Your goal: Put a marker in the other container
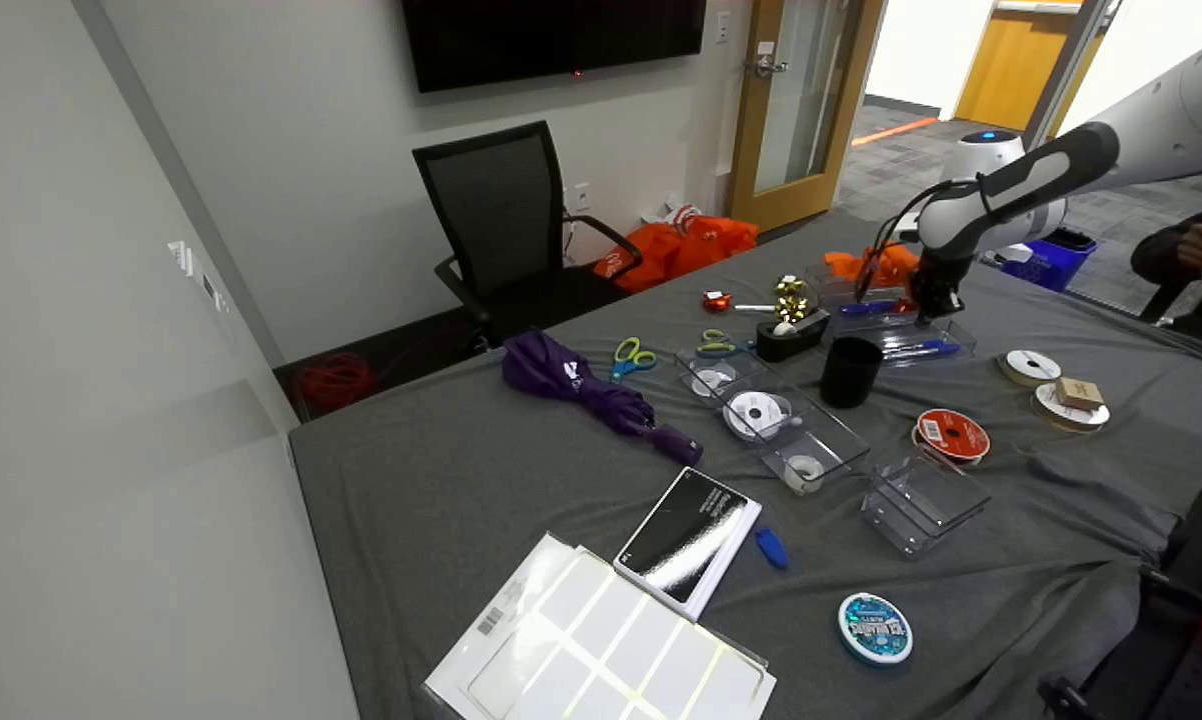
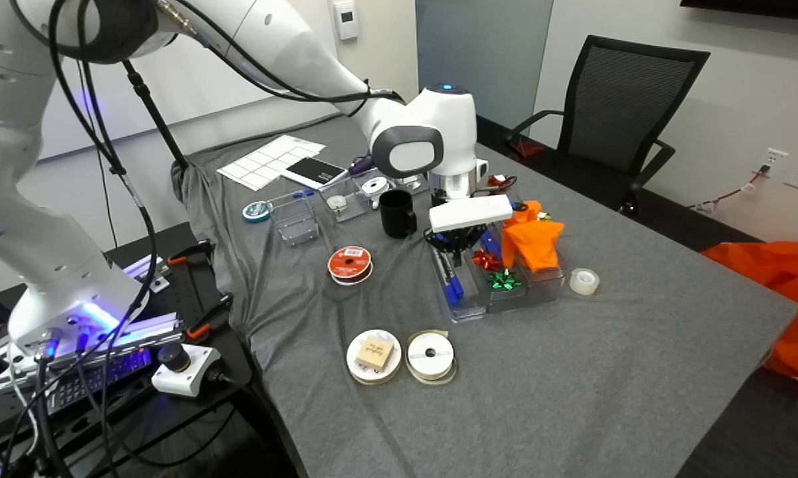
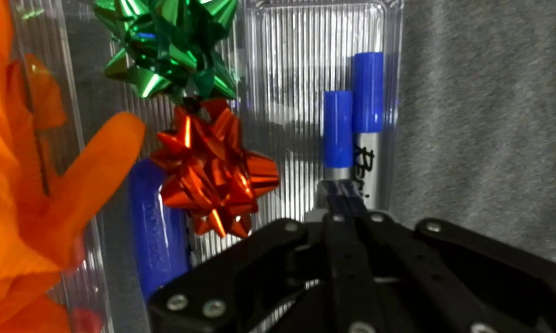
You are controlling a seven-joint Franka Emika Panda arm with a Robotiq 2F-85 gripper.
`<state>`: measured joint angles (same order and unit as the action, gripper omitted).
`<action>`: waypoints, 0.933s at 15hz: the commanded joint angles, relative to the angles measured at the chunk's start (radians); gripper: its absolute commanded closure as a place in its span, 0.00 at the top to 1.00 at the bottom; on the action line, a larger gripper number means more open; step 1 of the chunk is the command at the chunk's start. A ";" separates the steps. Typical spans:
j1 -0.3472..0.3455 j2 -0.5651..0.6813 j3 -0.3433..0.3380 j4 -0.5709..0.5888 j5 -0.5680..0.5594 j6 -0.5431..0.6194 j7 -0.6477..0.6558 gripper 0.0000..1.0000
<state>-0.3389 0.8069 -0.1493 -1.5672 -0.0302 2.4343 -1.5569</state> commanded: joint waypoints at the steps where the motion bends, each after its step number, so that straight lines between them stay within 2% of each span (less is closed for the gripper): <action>1: -0.025 0.051 0.018 0.052 -0.041 0.017 0.022 0.00; 14: -0.043 0.054 0.030 0.032 -0.061 0.037 0.012 0.00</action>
<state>-0.3526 0.8611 -0.1485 -1.5372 -0.0703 2.4618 -1.5443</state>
